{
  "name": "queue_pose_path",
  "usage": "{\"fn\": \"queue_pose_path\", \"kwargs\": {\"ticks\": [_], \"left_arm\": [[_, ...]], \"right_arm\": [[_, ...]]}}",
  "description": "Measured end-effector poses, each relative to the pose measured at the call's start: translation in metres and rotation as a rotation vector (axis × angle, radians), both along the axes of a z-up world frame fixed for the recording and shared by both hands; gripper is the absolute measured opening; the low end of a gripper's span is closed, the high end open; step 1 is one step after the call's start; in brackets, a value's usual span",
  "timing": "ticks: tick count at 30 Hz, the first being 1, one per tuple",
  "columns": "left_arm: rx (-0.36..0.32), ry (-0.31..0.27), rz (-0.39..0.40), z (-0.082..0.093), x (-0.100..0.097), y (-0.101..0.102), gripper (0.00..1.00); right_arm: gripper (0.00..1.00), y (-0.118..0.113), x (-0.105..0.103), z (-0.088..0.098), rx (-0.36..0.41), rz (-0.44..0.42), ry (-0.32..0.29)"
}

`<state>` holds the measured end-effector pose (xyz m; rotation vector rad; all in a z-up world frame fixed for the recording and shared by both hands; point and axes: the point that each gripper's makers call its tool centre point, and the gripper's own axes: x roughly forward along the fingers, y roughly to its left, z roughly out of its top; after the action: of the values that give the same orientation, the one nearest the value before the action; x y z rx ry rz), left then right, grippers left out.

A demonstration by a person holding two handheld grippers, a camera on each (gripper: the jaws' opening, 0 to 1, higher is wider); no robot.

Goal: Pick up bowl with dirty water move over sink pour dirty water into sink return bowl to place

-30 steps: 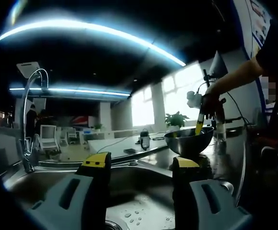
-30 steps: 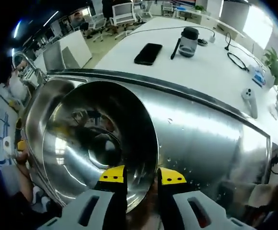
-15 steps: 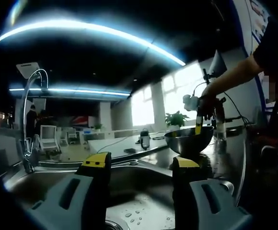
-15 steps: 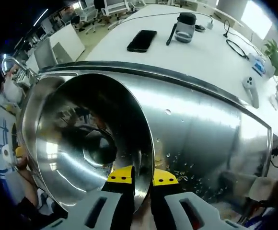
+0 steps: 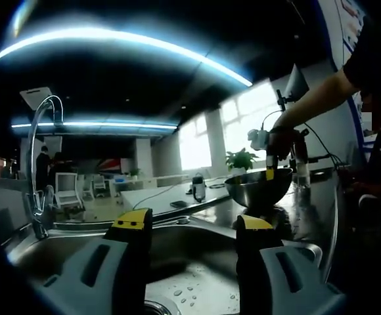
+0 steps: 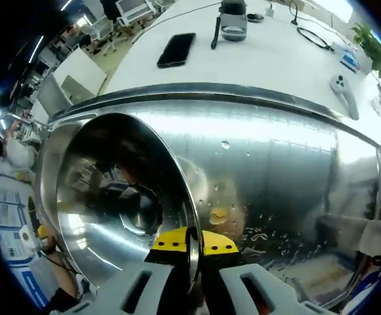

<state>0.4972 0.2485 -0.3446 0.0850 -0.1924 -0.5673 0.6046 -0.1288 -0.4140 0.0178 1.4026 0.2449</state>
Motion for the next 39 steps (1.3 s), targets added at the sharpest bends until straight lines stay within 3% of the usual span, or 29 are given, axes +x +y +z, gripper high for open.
{"fn": "queue_pose_path", "kwargs": {"ticks": [13,15,24,39], "left_arm": [[0.006,-0.002,0.005,0.000,0.000,0.001,0.48],[0.007,-0.002,0.005,0.000,0.000,0.001,0.48],[0.005,-0.002,0.005,0.000,0.001,0.000,0.48],[0.019,0.002,0.006,-0.003,0.002,-0.001,0.47]], "right_arm": [[0.00,0.006,0.007,0.005,0.002,0.062,-0.046],[0.00,0.012,0.002,0.005,-0.005,0.099,-0.071],[0.00,0.018,0.020,0.012,-0.014,0.183,-0.130],[0.00,0.045,0.037,0.024,-0.075,0.410,-0.240]]}}
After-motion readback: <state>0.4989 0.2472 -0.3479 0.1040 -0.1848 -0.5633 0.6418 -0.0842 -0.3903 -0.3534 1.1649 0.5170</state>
